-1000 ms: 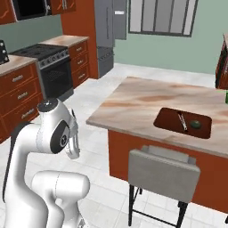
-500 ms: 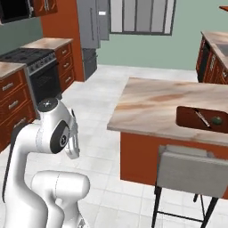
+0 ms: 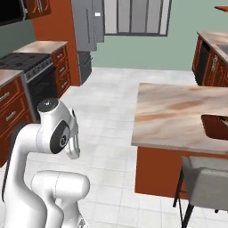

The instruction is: Gather the squash and potato from the fridge and place them on a tray on the dining counter. Then gather the chicken drumstick and steak from the fridge and place them on the other tray.

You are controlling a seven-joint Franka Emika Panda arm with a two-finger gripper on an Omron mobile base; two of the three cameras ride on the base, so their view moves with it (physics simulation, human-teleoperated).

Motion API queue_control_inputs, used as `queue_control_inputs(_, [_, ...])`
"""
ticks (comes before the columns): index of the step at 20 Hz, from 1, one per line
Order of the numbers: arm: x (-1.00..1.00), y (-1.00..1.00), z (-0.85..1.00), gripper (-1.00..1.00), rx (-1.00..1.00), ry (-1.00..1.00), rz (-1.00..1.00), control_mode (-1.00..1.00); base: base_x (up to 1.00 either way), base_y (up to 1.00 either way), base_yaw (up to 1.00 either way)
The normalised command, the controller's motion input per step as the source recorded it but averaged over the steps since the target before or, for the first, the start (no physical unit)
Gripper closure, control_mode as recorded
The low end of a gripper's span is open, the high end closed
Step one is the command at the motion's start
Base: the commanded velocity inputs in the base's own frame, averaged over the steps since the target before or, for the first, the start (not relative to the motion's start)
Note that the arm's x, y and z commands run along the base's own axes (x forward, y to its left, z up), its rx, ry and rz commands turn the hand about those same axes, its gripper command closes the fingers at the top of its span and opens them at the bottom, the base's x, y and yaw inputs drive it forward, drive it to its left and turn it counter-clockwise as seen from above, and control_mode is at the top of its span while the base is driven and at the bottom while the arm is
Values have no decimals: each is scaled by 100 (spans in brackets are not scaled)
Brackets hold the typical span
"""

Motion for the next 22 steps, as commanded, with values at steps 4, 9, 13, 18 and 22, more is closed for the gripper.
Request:
queue_control_inputs(4, [0,0,0,-100,0,0,0,100,78,74,-14])
queue_control_inputs(9, [0,0,0,-100,0,0,0,100,90,54,-10])
queue_control_inputs(13, [0,0,0,-100,0,0,0,100,100,33,-5])
queue_control_inputs(18, [0,0,0,-100,0,0,0,100,100,24,-4])
queue_control_inputs(22, [0,0,0,-100,0,0,0,100,100,30,-5])
